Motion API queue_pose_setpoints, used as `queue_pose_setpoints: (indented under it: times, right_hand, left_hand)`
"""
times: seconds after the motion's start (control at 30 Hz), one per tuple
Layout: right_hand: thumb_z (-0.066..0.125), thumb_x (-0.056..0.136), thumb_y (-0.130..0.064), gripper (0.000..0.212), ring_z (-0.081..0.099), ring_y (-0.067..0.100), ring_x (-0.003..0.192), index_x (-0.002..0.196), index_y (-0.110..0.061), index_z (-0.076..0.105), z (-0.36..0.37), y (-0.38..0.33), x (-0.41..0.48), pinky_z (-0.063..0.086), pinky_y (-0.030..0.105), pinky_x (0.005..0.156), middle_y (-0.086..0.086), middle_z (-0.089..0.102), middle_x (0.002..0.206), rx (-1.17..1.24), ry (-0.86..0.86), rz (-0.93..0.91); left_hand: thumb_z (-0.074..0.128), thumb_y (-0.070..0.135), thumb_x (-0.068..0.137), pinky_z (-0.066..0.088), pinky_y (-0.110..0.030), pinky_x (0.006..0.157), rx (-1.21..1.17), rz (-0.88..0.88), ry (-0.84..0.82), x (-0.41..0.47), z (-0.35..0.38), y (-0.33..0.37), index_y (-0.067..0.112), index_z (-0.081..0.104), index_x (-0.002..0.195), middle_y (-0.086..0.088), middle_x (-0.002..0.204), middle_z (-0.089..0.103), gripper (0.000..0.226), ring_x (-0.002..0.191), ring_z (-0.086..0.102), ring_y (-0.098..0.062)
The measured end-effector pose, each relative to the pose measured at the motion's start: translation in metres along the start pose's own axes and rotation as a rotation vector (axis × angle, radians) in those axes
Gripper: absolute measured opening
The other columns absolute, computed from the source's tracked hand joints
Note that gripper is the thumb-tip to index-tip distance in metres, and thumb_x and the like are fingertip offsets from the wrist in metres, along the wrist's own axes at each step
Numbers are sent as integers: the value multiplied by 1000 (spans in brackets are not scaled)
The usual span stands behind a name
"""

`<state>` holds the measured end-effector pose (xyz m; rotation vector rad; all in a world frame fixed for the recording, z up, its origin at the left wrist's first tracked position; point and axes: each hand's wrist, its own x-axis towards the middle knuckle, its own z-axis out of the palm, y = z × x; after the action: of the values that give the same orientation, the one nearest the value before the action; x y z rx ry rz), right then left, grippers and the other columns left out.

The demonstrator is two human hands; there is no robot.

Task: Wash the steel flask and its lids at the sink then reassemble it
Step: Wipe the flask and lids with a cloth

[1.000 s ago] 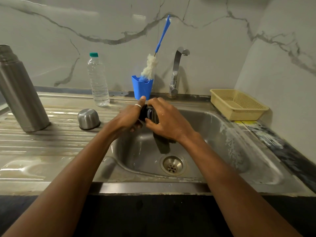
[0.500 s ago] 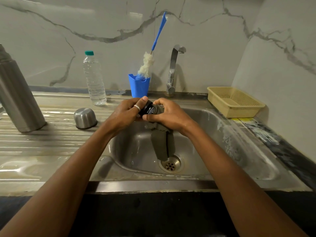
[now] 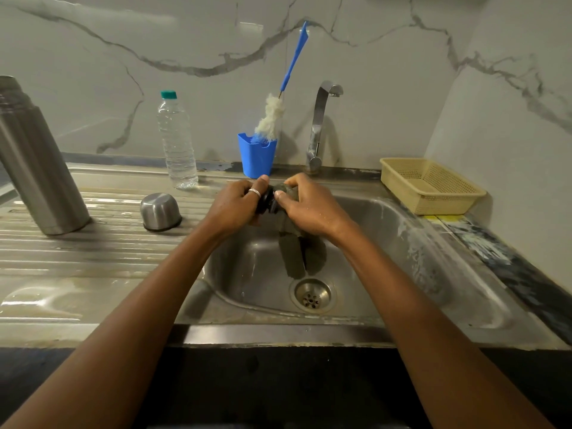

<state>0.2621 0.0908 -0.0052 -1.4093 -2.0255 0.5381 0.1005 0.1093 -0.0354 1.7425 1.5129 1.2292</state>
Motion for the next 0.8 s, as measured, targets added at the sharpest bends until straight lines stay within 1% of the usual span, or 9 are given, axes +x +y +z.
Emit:
queue_pose_setpoints:
  times: [0.07, 0.13, 0.27, 0.33, 0.43, 0.6, 0.67, 0.73, 0.8]
  right_hand:
    - [58, 101, -26, 20, 60, 17, 90, 115, -12, 62, 9, 1, 1, 48, 28, 73, 5, 65, 103, -106, 101, -144]
    - [61, 98, -22, 16, 59, 18, 85, 107, -9, 66, 15, 2, 3, 46, 28, 73, 7, 66, 98, -192, 162, -252]
    - [64, 97, -21, 13, 60, 11, 83, 105, -13, 70, 13, 7, 8, 39, 10, 65, 0, 68, 93, -64, 202, -159]
    - [64, 95, -19, 11, 59, 11, 80, 100, -12, 72, 14, 10, 5, 33, 5, 61, -1, 67, 89, -108, 227, -214]
    - [65, 92, -16, 9, 51, 7, 73, 91, -12, 74, 20, 5, 0, 37, 7, 65, -7, 59, 82, -185, 240, -392]
    - [64, 93, -18, 14, 64, 13, 78, 97, -10, 75, 22, 6, 11, 54, 25, 73, 3, 72, 86, -103, 307, -225]
    - [64, 93, -17, 15, 59, 13, 77, 99, -10, 75, 22, 7, 7, 49, 18, 69, 2, 68, 86, -132, 323, -263]
    - [63, 93, -16, 16, 53, 10, 77, 101, -11, 76, 20, 5, 1, 35, 8, 65, 0, 61, 87, -177, 263, -352]
    - [65, 92, -14, 15, 51, 8, 77, 100, -13, 77, 14, 4, 0, 35, 6, 67, -4, 60, 88, -194, 176, -426]
  left_hand:
    - [35, 49, 108, 45, -20, 51, 52, -28, 38, 1, 1, 0, 3, 65, 98, -8, 76, 63, 56, 62, 57, -14]
    - [31, 48, 109, 46, -28, 57, 79, -62, 30, 3, 1, -2, 3, 64, 102, -11, 80, 64, 56, 67, 57, -18]
    - [31, 46, 109, 51, -40, 67, 118, -56, -4, 1, 2, -2, 7, 61, 100, -10, 82, 62, 50, 73, 57, -21]
    - [32, 42, 109, 52, -46, 78, 155, -23, 10, 0, 4, 2, 5, 62, 94, -12, 82, 63, 49, 76, 56, -23]
    - [32, 33, 110, 49, -42, 77, 149, -6, 40, 1, 4, 6, 10, 58, 81, -12, 80, 61, 45, 74, 54, -22]
    - [32, 35, 110, 45, -34, 69, 164, 44, 2, -3, 3, 5, 6, 59, 97, -12, 84, 60, 42, 74, 54, -20]
    - [32, 34, 110, 43, -32, 67, 177, 63, 15, -4, 3, 6, 8, 57, 94, -9, 81, 58, 40, 71, 51, -16]
    - [31, 33, 111, 42, -34, 67, 172, 49, 39, -1, 2, 6, 4, 59, 92, -11, 80, 58, 44, 70, 51, -18]
    - [29, 35, 110, 44, -36, 69, 120, -11, 57, 3, 0, 3, 0, 62, 96, -16, 83, 62, 50, 75, 54, -22]
